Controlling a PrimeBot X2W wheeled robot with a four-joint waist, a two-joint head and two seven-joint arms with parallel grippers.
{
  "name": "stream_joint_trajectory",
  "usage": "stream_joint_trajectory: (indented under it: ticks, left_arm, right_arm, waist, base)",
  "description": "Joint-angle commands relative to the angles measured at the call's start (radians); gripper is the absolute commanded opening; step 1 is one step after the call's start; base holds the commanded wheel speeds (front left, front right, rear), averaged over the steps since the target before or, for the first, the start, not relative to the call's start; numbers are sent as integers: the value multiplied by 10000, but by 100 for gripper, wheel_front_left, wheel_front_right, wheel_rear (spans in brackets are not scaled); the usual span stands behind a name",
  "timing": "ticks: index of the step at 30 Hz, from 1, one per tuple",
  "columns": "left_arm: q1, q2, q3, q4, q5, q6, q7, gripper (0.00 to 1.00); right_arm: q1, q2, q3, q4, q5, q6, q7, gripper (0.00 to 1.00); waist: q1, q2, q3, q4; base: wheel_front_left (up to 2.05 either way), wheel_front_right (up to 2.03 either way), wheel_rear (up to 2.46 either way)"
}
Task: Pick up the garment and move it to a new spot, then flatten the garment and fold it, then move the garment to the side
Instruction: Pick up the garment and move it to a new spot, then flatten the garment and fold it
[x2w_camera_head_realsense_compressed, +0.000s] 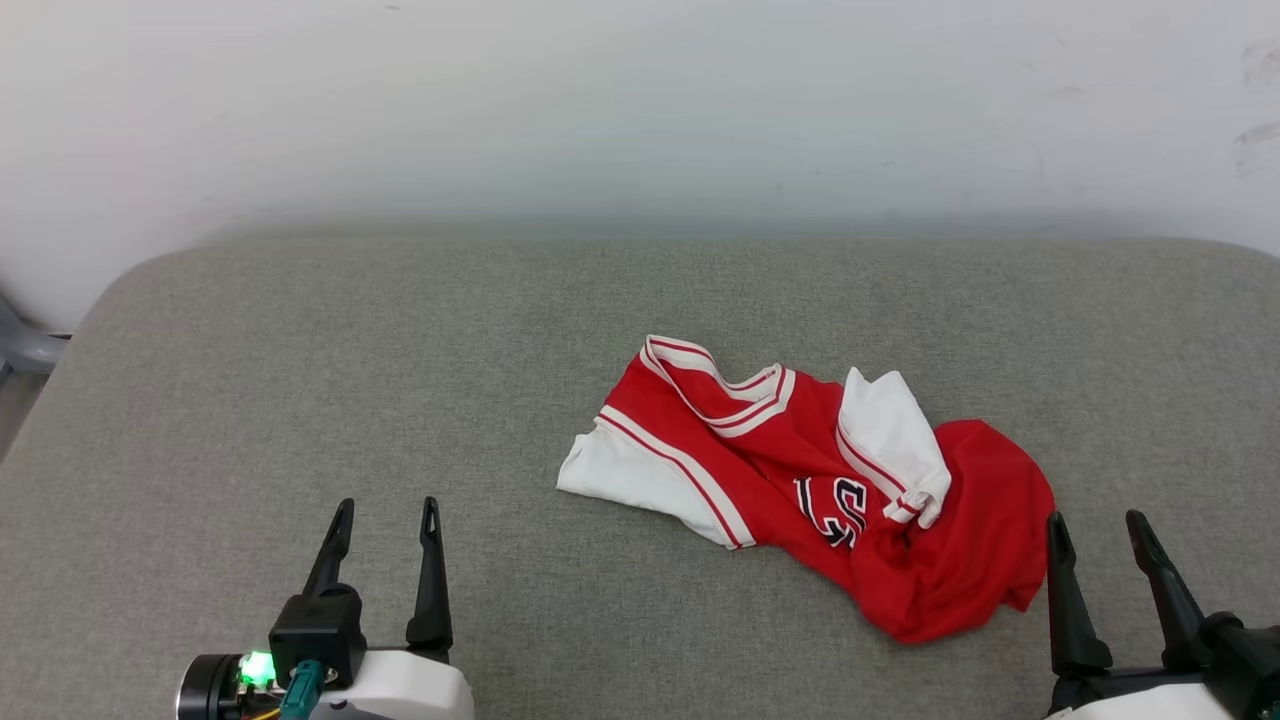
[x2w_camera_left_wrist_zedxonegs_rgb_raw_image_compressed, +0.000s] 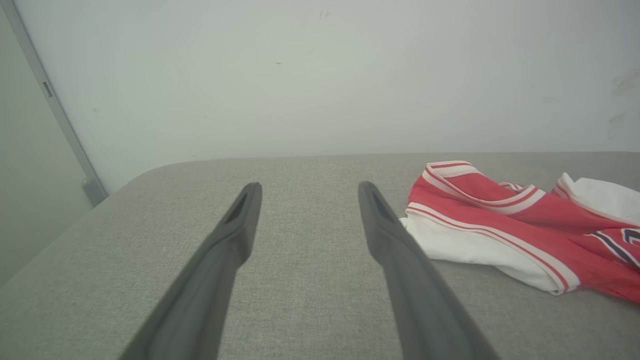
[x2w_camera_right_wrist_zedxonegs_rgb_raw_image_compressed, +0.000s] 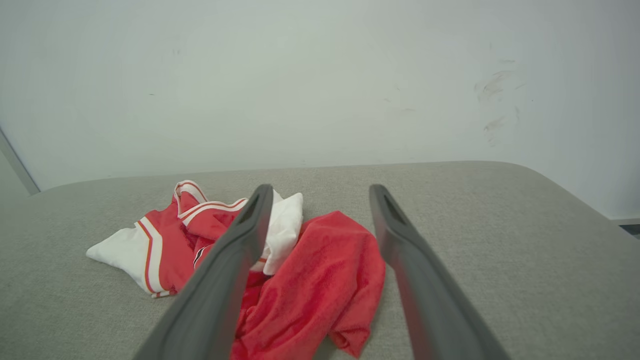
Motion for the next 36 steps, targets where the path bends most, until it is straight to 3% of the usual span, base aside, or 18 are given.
stream_joint_trajectory:
  ticks: [1,14,18,22,28,32,36]
  left_arm:
    - [120,-17,67,23,97,-35,-26,100]
    - [10,-231,366,70,327,-285,-26,100]
    - [-179,-281,367,96,362,-341,-26,100]
    - [-339,-313,360,81,420,-367,-26,100]
    - [-504,-361,344,67,449,-379,-26,100]
    - [-658,-385,324,56,434,-394,-26,100]
    - [-780,-411,289,51,437,-410,-26,100]
  right_arm:
    - [41,23,7,10,34,-7,-22,100]
    - [-1026,-26,-433,-241,-349,-7,-22,100]
    - [-2131,-530,-544,-440,-305,-8,-22,100]
    - [-3426,-1455,-283,-179,-179,-7,-22,100]
    - [-5565,-3147,1368,1422,666,-7,347,100]
    - [-6820,-4139,3095,2283,1723,-8,1874,100]
    - [-7633,-4931,4979,2892,3076,-7,4099,100]
  waist:
    - [0,0,-3,3]
    - [0,0,107,-4]
    - [0,0,261,36]
    - [0,0,442,92]
    - [0,0,727,172]
    - [0,0,951,278]
    - [0,0,1202,417]
  base:
    - [0,0,0]
    - [0,0,0]
    - [0,0,0]
    - [0,0,0]
    - [0,0,0]
    - [0,0,0]
    - [0,0,0]
